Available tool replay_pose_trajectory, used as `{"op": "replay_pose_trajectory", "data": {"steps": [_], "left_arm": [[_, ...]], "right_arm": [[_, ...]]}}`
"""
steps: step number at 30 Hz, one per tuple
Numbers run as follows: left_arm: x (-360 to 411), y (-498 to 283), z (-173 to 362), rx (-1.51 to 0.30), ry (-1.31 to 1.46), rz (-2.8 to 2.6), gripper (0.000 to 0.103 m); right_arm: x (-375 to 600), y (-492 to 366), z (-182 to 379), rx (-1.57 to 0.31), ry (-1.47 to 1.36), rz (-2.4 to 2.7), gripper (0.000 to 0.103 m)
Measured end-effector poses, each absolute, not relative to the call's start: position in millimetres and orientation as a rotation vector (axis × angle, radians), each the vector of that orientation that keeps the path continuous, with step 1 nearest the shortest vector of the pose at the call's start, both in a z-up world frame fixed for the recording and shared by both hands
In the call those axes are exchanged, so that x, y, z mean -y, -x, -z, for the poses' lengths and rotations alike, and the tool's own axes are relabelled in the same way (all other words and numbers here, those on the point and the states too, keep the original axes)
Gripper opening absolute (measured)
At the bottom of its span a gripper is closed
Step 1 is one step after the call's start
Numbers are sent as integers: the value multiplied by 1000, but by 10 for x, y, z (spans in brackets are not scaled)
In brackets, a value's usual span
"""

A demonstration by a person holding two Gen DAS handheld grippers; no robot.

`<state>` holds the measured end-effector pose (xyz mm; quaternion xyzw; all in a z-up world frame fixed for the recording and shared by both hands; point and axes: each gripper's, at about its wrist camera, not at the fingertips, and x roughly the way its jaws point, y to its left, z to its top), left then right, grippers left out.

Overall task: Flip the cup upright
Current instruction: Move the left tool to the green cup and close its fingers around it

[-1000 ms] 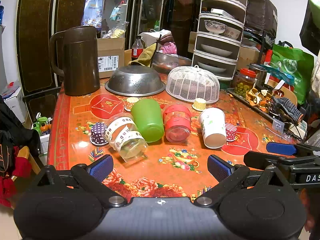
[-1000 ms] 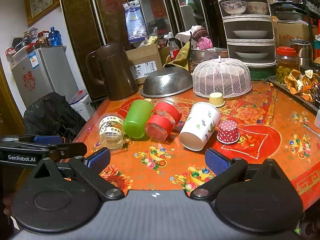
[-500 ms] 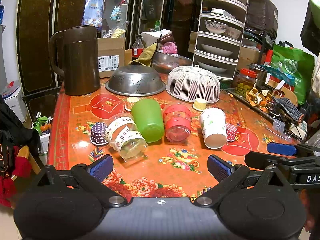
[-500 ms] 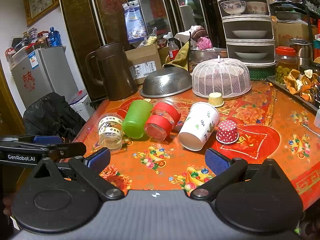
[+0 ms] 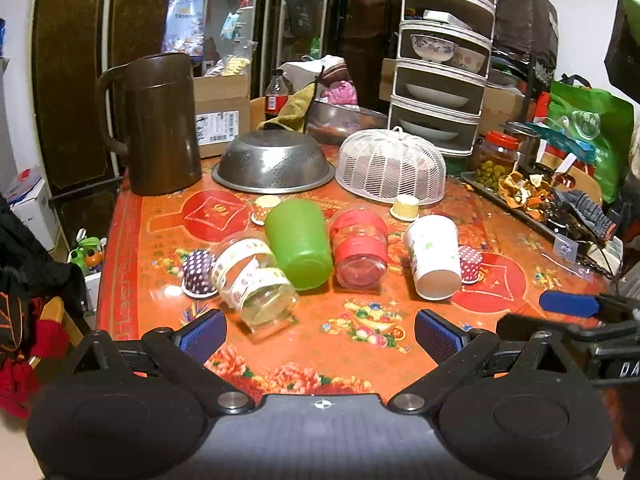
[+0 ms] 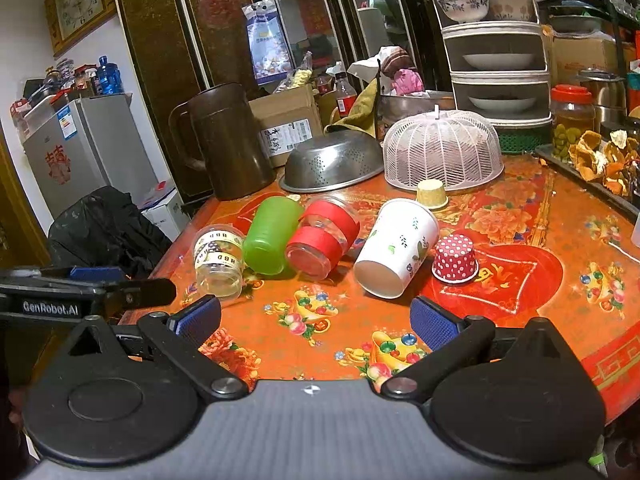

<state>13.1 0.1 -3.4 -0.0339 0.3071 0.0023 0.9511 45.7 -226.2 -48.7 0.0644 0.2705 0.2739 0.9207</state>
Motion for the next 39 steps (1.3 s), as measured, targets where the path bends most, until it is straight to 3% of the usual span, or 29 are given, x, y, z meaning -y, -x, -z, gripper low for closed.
{"op": "replay_pose_trajectory", "data": {"steps": [8,15,35,39], "left_arm": [[-147,-975,-340,-743,69,-36,101],[-155,-1821,-54,-917,76,-74,93],[-64,-2250,371,-1025,97,-106,84],[-82,-2264,436,-1030,95,-120,70]], "right_arm": [[2407,-492,553,-563,-162,-578,102],[2539,-470,600,-568,-193,-601,102],[2805,-517,666,-557,-251,-598,102],[2814,-519,671,-560,-253,-594,102]]}}
